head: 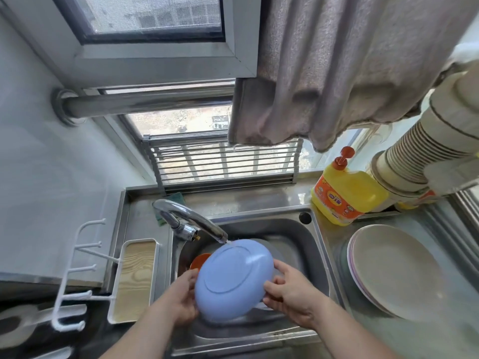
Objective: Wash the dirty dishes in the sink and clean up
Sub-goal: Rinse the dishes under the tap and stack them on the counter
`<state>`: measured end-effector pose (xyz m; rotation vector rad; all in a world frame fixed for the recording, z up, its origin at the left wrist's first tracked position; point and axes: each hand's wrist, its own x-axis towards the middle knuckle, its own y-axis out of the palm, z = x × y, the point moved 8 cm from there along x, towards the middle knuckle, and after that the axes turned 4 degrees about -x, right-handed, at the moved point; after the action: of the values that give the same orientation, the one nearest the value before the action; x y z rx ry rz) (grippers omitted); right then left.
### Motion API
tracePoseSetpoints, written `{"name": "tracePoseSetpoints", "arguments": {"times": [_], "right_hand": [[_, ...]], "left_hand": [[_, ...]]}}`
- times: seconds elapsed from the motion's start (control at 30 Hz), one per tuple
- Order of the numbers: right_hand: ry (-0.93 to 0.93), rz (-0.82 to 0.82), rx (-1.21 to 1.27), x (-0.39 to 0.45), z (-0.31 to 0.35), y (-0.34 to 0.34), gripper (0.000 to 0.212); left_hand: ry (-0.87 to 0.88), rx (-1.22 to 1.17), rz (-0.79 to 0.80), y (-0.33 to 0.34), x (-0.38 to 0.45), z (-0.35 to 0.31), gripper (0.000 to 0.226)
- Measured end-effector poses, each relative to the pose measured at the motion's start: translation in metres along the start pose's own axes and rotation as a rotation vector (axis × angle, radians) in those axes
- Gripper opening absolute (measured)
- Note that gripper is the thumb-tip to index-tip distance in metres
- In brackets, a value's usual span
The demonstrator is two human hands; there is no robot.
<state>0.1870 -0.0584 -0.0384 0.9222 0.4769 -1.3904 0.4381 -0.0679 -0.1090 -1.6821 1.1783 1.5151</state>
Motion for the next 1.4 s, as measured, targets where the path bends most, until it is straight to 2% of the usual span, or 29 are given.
{"name": "tracePoseSetpoints", "arguments": {"times": [0.23, 0.37, 0.5, 0.6, 0.73, 0.93, 1.03, 1.13, 1.2, 1.23, 1.27, 1.37, 1.4], "right_hand": [[0.028, -0.180, 0.067, -0.002, -0.017, -0.065, 0.044], [0.085, -0.276, 0.102, -0.001, -0.032, -0.084, 0.044], [0.178, -0.333, 0.106, -0.007, -0.046, -0.087, 0.032], [0.210, -0.357, 0.096, -0.010, -0.050, -0.083, 0.027], [0.209, -0.350, 0.011, -0.006, -0.046, -0.074, 0.030], [0.093, -0.285, -0.186, 0.000, -0.018, -0.044, 0.029], [0.066, -0.223, -0.221, 0.001, -0.001, -0.021, 0.043], [0.074, -0.154, -0.206, 0.008, 0.009, 0.004, 0.064], [0.102, -0.176, -0.171, 0.014, 0.009, 0.010, 0.057], [0.118, -0.206, -0.151, 0.015, 0.008, 0.010, 0.045], [0.130, -0.244, -0.131, 0.018, 0.006, 0.008, 0.042], [0.117, -0.370, -0.124, 0.015, 0.005, -0.008, 0.058], [0.109, -0.398, -0.119, 0.013, 0.004, -0.014, 0.063]], "left_hand": [[0.114, 0.249, 0.075, 0.051, -0.011, 0.001, 0.040], [0.166, 0.264, 0.122, 0.073, -0.017, -0.002, 0.043], [0.190, 0.253, 0.224, 0.088, -0.018, -0.001, 0.036], [0.240, 0.230, 0.237, 0.101, -0.023, -0.005, 0.026], [0.288, 0.225, 0.208, 0.113, -0.023, -0.012, 0.020], [0.314, 0.209, 0.224, 0.129, -0.034, -0.015, 0.014], [0.366, 0.354, 0.274, 0.130, -0.038, -0.011, 0.019], [0.517, 0.729, 0.283, 0.130, -0.045, -0.001, 0.013], [0.650, 1.066, 0.298, 0.133, -0.050, 0.009, 0.023], [0.698, 1.196, 0.295, 0.133, -0.050, 0.013, 0.031], [0.709, 1.266, 0.292, 0.131, -0.050, 0.018, 0.032], [0.656, 1.209, 0.380, 0.129, -0.056, 0.027, 0.014], [0.645, 1.181, 0.375, 0.127, -0.058, 0.026, 0.017]]}}
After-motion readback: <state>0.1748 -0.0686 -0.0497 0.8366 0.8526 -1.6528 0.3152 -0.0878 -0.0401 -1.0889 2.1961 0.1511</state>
